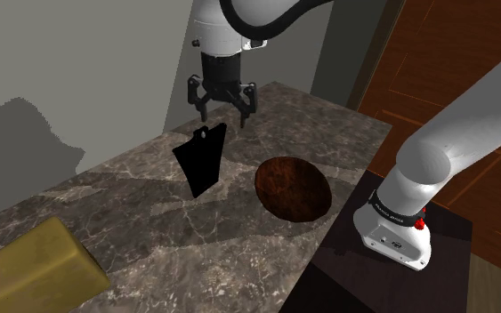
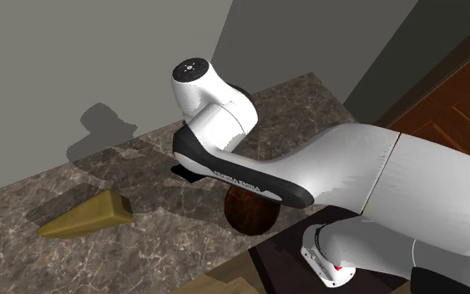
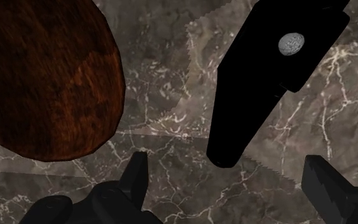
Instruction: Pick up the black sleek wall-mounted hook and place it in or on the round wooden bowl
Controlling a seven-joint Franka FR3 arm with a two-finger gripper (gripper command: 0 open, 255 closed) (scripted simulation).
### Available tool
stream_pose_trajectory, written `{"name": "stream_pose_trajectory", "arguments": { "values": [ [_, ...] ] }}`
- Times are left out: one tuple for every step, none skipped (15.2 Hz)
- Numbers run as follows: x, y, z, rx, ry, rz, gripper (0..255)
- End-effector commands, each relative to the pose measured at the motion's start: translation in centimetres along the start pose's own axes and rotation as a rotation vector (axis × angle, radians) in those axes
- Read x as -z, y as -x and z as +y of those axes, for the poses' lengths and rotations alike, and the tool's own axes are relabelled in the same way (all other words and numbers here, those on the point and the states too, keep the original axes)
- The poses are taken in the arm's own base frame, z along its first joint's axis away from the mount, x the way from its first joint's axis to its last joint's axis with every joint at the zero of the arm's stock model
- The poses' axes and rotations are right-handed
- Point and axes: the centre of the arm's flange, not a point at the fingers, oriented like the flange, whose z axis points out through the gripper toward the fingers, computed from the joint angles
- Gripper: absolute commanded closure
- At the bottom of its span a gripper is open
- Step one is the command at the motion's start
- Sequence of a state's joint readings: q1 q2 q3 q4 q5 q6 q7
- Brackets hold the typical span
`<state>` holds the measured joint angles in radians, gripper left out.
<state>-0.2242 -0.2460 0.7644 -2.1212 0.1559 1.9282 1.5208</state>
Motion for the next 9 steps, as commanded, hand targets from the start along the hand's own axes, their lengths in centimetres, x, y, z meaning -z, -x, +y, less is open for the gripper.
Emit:
{"name": "stream_pose_trajectory", "arguments": {
  "values": [
    [-0.28,-0.06,0.03,0.0,0.0,0.0,0],
    [-0.28,-0.06,0.03,0.0,0.0,0.0,0],
    [-0.28,-0.06,0.03,0.0,0.0,0.0,0],
    [-0.28,-0.06,0.03,0.0,0.0,0.0,0],
    [-0.28,-0.06,0.03,0.0,0.0,0.0,0],
    [-0.28,-0.06,0.03,0.0,0.0,0.0,0],
    [-0.28,-0.06,0.03,0.0,0.0,0.0,255],
    [-0.28,-0.06,0.03,0.0,0.0,0.0,255],
    [-0.28,-0.06,0.03,0.0,0.0,0.0,255]
  ]
}}
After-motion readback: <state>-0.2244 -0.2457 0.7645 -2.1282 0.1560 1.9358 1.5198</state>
